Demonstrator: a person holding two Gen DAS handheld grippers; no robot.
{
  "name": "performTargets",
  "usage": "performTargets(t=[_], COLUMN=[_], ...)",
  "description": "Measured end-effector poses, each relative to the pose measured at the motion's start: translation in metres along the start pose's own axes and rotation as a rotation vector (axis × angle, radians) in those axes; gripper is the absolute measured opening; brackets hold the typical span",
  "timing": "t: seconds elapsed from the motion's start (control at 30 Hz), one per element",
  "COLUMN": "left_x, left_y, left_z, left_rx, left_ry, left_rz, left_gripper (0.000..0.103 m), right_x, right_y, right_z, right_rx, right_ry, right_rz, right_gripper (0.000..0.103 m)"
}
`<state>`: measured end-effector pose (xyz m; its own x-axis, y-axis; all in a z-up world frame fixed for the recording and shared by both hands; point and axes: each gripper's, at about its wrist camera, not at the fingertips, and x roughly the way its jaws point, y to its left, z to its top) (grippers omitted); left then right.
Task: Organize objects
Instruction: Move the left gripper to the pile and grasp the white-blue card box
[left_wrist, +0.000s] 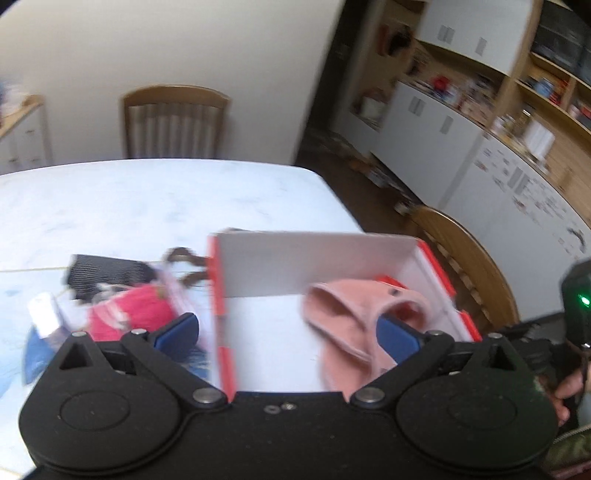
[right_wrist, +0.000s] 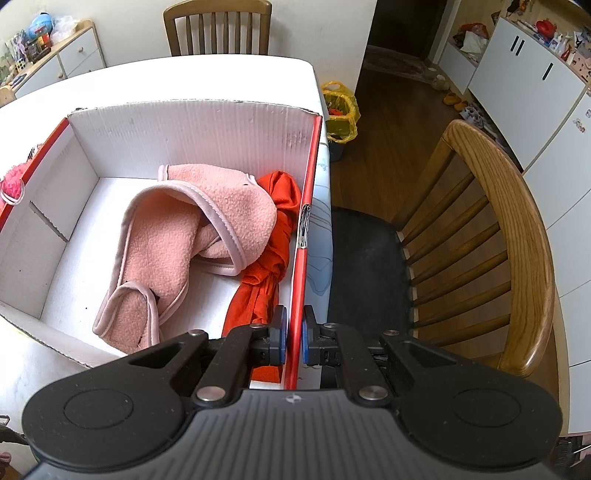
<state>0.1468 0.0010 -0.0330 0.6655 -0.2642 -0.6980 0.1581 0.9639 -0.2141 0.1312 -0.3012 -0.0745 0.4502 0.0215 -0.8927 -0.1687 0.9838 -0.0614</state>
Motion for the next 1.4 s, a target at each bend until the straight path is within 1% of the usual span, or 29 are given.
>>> performTargets(t=[0.1, 0.2, 0.33, 0.43, 0.6, 0.7, 0.83, 0.9, 1.0, 1.07, 1.13, 1.17, 1.23, 1.3, 1.4], left_x=[-0.009, -0.016, -0.014, -0.003, 0.022, 0.034, 0.046, 0.049, 0.057, 0.060, 0.063, 0.063, 0.065, 0.067, 0.067], left_y=[0.023, 0.049, 0.081, 0.102, 0.132, 0.145, 0.156, 0.160, 0.163, 0.162, 0.163, 0.163, 0.163, 0.163, 0.164], left_z=[0.001, 0.005, 0.011, 0.015, 0.016, 0.011, 0.006, 0.005, 0.002, 0.000, -0.002, -0.003, -0.005, -0.008, -0.012], left_rx=[-0.030, -0.068, -0.113, -0.130, -0.196, -0.220, -0.243, -0.240, -0.223, -0.221, -0.224, -0.222, -0.217, -0.224, -0.237], left_ry=[-0.029, -0.054, -0.057, -0.044, -0.002, 0.024, 0.038, 0.039, 0.057, 0.067, 0.070, 0.069, 0.075, 0.081, 0.078], left_rz=[0.076, 0.180, 0.302, 0.379, 0.453, 0.515, 0.563, 0.588, 0.612, 0.616, 0.612, 0.611, 0.602, 0.590, 0.573], left_gripper=[0.102, 0.102, 0.102, 0.102, 0.102, 0.102, 0.102, 0.101, 0.098, 0.091, 0.088, 0.083, 0.077, 0.073, 0.065], right_x=[0.000, 0.000, -0.001, -0.001, 0.000, 0.000, 0.001, 0.001, 0.001, 0.001, 0.001, 0.001, 0.001, 0.001, 0.001], right_y=[0.001, 0.002, 0.003, 0.004, 0.005, 0.006, 0.007, 0.008, 0.008, 0.008, 0.009, 0.009, 0.009, 0.008, 0.009], right_z=[0.001, 0.002, 0.003, 0.004, 0.005, 0.006, 0.006, 0.006, 0.006, 0.006, 0.005, 0.005, 0.005, 0.005, 0.005], right_rx=[-0.003, -0.005, -0.007, -0.009, -0.009, -0.010, -0.012, -0.013, -0.013, -0.012, -0.012, -0.012, -0.012, -0.013, -0.012], right_ry=[0.003, 0.007, 0.012, 0.017, 0.021, 0.024, 0.026, 0.025, 0.026, 0.026, 0.026, 0.026, 0.026, 0.026, 0.026], right_rz=[-0.005, -0.010, -0.014, -0.019, -0.024, -0.029, -0.033, -0.036, -0.037, -0.039, -0.040, -0.040, -0.041, -0.041, -0.040], right_gripper=[0.007, 0.008, 0.008, 0.008, 0.008, 0.008, 0.008, 0.008, 0.008, 0.008, 0.008, 0.008, 0.008, 0.008, 0.008])
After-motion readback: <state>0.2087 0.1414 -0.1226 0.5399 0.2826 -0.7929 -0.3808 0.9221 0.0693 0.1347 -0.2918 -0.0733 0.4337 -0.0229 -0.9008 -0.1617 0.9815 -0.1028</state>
